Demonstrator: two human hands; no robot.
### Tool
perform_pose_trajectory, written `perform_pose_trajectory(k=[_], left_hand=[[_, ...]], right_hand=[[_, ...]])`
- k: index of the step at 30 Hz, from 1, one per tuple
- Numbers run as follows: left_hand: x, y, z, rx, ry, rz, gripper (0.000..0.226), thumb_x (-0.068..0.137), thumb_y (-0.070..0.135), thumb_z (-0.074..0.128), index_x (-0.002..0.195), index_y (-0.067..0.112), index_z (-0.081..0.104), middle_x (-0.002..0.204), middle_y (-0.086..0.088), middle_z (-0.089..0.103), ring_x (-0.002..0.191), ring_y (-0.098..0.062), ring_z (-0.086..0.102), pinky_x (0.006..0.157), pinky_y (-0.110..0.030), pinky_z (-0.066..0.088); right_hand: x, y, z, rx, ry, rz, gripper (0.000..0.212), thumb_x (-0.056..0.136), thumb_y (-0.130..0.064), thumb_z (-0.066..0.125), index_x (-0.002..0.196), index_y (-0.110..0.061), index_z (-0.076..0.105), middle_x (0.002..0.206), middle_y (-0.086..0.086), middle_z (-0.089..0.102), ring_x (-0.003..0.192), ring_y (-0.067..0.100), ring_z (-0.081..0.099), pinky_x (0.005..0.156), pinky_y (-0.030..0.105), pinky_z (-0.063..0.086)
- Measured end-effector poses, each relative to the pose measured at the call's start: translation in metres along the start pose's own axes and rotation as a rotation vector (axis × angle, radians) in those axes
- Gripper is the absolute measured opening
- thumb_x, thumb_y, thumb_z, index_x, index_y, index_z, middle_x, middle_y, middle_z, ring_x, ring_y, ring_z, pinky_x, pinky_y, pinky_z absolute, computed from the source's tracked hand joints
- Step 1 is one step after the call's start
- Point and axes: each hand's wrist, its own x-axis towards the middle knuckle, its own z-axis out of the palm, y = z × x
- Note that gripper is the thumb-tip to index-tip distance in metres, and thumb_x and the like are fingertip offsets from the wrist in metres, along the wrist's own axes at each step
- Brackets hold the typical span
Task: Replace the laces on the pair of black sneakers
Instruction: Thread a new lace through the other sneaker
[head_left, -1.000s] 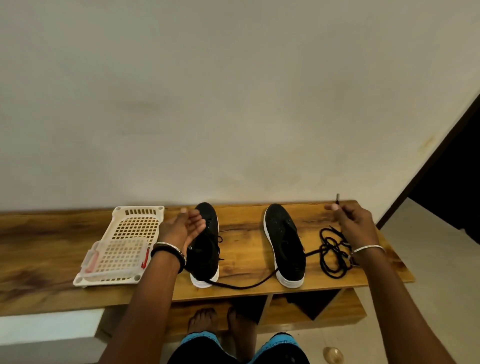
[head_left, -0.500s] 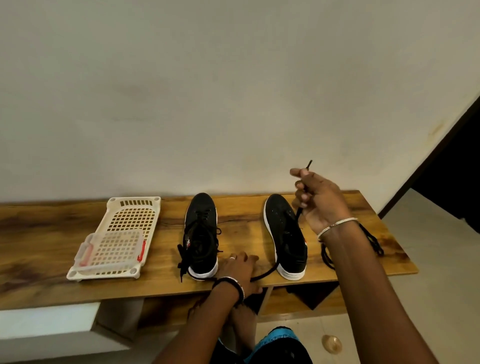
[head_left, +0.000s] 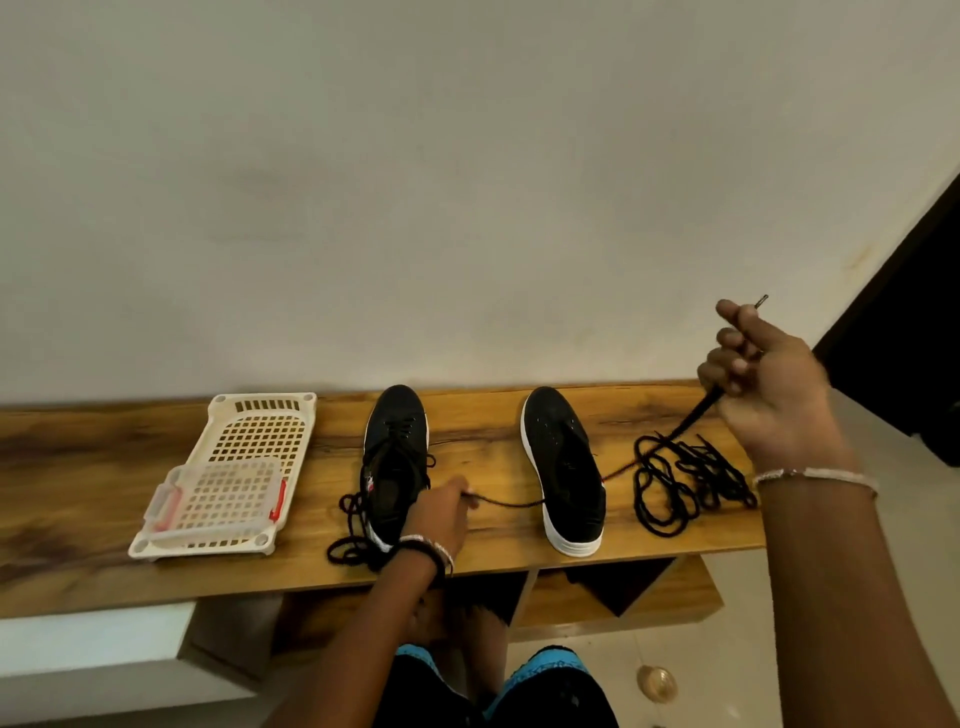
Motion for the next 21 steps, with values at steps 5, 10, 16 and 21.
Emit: perform_pose_trajectory(k=[5, 10, 16, 21], left_hand=[[0.002, 0.076, -0.088, -0.569, 0.194, 0.039, 0.016, 0.098, 0.012, 0.055, 0.091, 0.019, 0.067, 0.072, 0.001, 0.065, 0.059, -0.013, 0.059, 0.061, -0.032, 0.053], [-0.01, 0.151, -0.157, -0.963, -0.041, 0.177, 0.021, 0.095, -0.006, 0.048, 0.104, 0.003, 0.066, 0.059, -0.001, 0.053, 0.055, -0.015, 0.051, 0.058, -0.029, 0.052], [-0.012, 0.15, -0.178, -1.05, 0.078, 0.319, 0.031, 0.088, -0.009, 0.057, 0.112, 0.01, 0.065, 0.089, -0.004, 0.067, 0.084, -0.018, 0.064, 0.079, -0.032, 0.057], [0.003, 0.095, -0.119, -0.667, 0.056, 0.11, 0.051, 0.08, 0.003, 0.072, 0.123, 0.027, 0.057, 0.122, -0.001, 0.059, 0.106, -0.02, 0.06, 0.087, -0.036, 0.055]], right_hand=[[-0.04, 0.057, 0.009, -0.76, -0.241, 0.067, 0.026, 0.088, -0.018, 0.075, 0.113, -0.016, 0.073, 0.083, -0.008, 0.067, 0.062, 0.005, 0.05, 0.052, 0.018, 0.039], [-0.069, 0.113, 0.052, -0.864, -0.609, 0.176, 0.047, 0.083, -0.032, 0.082, 0.126, -0.029, 0.062, 0.08, -0.007, 0.065, 0.061, 0.002, 0.057, 0.056, 0.019, 0.042], [-0.051, 0.104, 0.087, -0.721, -0.435, -0.097, 0.031, 0.106, -0.024, 0.05, 0.096, -0.003, 0.071, 0.069, 0.003, 0.066, 0.054, 0.006, 0.051, 0.051, 0.019, 0.038], [-0.032, 0.047, 0.093, -0.217, -0.304, -0.231, 0.034, 0.106, -0.017, 0.05, 0.081, -0.016, 0.072, 0.075, 0.0, 0.063, 0.057, 0.009, 0.047, 0.052, 0.021, 0.032]])
